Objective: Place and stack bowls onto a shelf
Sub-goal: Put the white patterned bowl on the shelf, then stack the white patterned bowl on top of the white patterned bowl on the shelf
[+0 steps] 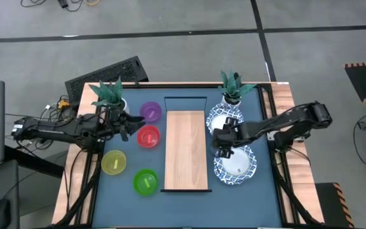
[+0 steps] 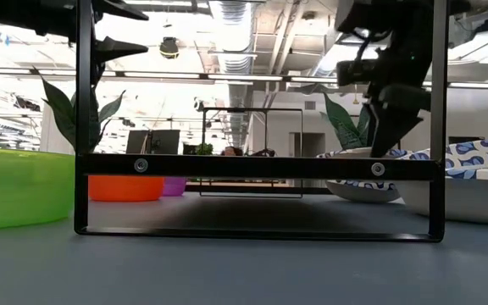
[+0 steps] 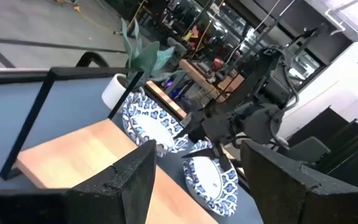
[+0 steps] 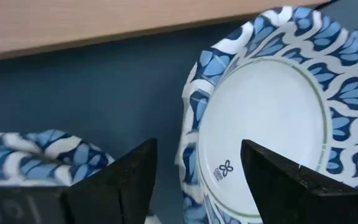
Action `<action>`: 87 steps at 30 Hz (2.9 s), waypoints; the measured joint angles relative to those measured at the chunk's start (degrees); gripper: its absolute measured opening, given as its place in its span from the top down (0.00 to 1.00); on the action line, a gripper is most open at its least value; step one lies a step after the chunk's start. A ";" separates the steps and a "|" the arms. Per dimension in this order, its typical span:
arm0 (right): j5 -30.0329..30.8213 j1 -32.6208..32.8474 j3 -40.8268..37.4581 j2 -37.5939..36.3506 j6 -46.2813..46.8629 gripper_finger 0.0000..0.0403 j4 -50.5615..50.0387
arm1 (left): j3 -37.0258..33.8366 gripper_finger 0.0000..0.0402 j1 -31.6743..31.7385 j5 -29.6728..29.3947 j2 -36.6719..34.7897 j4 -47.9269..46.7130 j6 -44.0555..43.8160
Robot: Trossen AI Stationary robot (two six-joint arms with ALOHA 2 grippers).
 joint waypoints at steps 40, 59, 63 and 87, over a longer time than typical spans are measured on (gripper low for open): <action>-9.52 -3.17 17.27 3.63 -35.12 0.94 12.96 | 0.00 0.46 0.02 -0.27 0.80 -7.49 -4.13; -4.73 -3.76 17.23 14.75 -39.97 0.91 16.00 | -0.04 0.46 0.02 -1.37 5.66 -8.40 -7.95; -4.76 -3.76 17.24 15.86 -39.91 0.91 17.06 | -0.02 0.46 0.02 -1.30 6.61 -8.26 -8.04; -6.47 -4.84 21.66 8.93 -31.71 0.37 11.37 | 0.00 0.46 0.00 0.38 7.15 -6.68 -10.38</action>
